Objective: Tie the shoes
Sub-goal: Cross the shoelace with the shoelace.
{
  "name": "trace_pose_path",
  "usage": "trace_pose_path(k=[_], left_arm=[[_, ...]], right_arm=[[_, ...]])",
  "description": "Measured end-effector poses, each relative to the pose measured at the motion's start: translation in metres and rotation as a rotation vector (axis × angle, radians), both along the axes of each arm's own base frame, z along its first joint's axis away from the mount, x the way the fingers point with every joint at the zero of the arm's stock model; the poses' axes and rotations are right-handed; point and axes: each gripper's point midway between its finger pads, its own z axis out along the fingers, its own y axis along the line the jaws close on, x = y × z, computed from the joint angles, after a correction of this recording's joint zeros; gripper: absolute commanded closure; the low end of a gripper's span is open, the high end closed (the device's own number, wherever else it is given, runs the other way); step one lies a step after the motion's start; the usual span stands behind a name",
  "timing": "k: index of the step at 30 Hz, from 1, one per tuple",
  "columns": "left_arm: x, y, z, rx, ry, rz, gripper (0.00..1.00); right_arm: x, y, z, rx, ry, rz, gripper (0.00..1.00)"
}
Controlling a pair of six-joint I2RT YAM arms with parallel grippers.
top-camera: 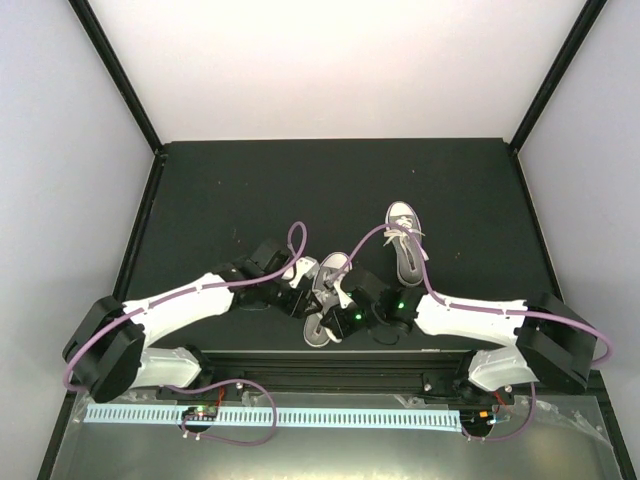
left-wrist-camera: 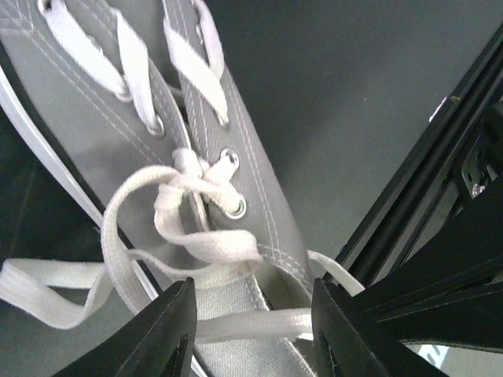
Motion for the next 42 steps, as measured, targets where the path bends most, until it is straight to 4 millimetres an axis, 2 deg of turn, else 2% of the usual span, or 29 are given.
trace_pose_path(k=[6,16,20,24,31,35,36,38,42], left_arm=[[-0.004,0.001,-0.006,0.013,0.027,0.014,0.47],[-0.003,0.001,-0.032,0.067,0.084,0.023,0.46],[-0.002,0.000,-0.034,0.073,0.085,0.029,0.56],[0.004,-0.001,-0.032,0.082,0.059,0.044,0.61],[0.014,-0.001,0.005,0.018,-0.064,0.071,0.76],[0.016,-0.002,0.007,0.014,-0.075,0.069,0.87],[0.016,-0.001,0.005,0.018,-0.072,0.069,0.84],[0.015,-0.001,0.002,0.025,-0.067,0.066,0.70],[0.012,-0.003,0.001,0.025,-0.071,0.040,0.66]], right_arm=[[-0.004,0.002,-0.006,-0.012,0.011,0.011,0.98],[-0.005,0.005,-0.013,-0.022,0.016,0.017,0.98],[-0.004,0.006,-0.014,-0.019,0.015,0.017,0.98],[-0.004,0.007,-0.015,-0.023,0.014,0.017,0.98],[-0.004,0.006,-0.014,-0.028,0.009,0.013,0.98],[-0.004,0.005,-0.013,-0.028,0.009,0.009,0.98],[-0.004,0.004,-0.012,-0.028,0.008,0.008,0.98],[-0.004,0.003,-0.010,-0.029,0.008,0.004,0.98],[-0.004,-0.001,-0.007,-0.034,0.003,-0.007,0.98]])
